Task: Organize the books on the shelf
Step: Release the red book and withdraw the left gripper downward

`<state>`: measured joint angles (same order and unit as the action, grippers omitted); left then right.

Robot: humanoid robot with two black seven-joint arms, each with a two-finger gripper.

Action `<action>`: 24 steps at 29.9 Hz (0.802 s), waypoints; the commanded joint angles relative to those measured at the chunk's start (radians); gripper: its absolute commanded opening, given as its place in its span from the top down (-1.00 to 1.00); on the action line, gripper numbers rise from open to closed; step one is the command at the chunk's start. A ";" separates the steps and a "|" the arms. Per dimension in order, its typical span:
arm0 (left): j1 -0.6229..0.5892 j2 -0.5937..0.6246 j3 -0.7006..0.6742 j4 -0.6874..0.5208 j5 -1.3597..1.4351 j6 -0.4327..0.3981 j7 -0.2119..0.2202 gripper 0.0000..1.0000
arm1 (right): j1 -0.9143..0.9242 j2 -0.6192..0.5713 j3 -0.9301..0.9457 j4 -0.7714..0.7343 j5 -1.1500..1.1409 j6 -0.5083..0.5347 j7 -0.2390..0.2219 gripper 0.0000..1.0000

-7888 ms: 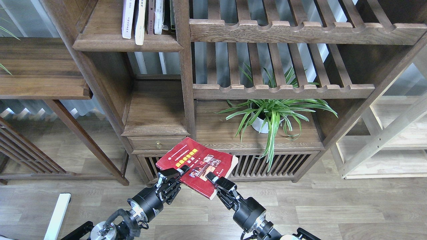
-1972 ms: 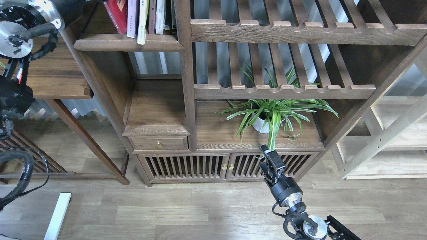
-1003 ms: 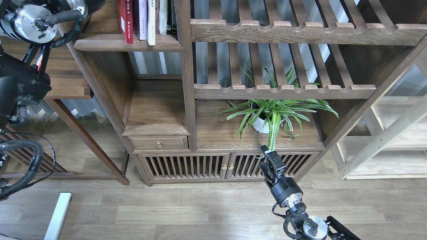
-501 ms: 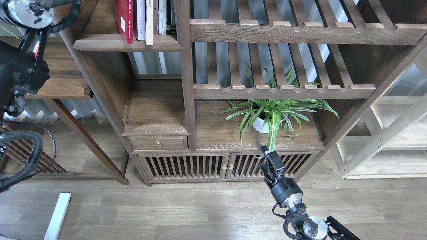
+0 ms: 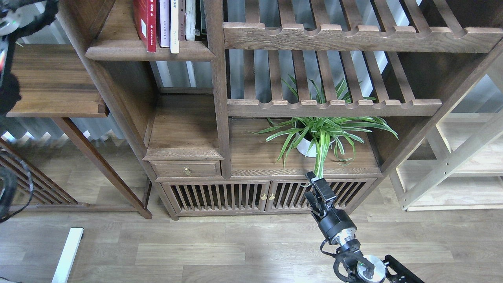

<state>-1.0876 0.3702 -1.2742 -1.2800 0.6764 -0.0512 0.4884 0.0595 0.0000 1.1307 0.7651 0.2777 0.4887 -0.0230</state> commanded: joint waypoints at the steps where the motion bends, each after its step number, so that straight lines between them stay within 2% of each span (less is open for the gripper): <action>1: 0.083 0.018 -0.045 -0.100 -0.001 0.005 0.000 -0.44 | -0.001 0.000 -0.002 0.000 0.000 0.000 0.000 -0.98; 3: 0.126 0.018 -0.068 -0.148 -0.003 0.005 0.000 -0.46 | -0.001 0.000 -0.005 0.002 0.002 0.000 0.000 -0.98; 8: 0.270 0.016 -0.142 -0.274 -0.005 -0.001 0.000 -0.66 | -0.017 0.000 -0.014 0.040 0.002 0.000 -0.003 -0.98; 11: 0.339 0.006 -0.183 -0.317 -0.015 -0.012 0.000 -0.84 | -0.018 0.000 -0.017 0.055 0.000 0.000 -0.003 -0.98; 13: 0.380 -0.014 -0.209 -0.344 -0.053 -0.013 0.000 -0.96 | -0.035 -0.002 -0.025 0.117 -0.005 0.000 -0.005 -0.98; 17: 0.463 -0.034 -0.246 -0.374 -0.129 -0.038 -0.011 -0.97 | -0.041 0.000 -0.029 0.198 -0.006 0.000 -0.006 -0.98; 20: 0.527 -0.051 -0.248 -0.386 -0.135 -0.125 -0.062 -0.98 | -0.038 0.000 -0.031 0.201 -0.008 0.000 -0.005 -0.98; 24: 0.618 -0.100 -0.251 -0.374 -0.140 -0.291 -0.086 -0.98 | -0.037 0.000 -0.031 0.201 -0.009 0.000 -0.005 -0.98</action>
<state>-0.5291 0.3062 -1.5219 -1.6628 0.5412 -0.2307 0.4202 0.0208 -0.0002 1.1000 0.9657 0.2699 0.4887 -0.0280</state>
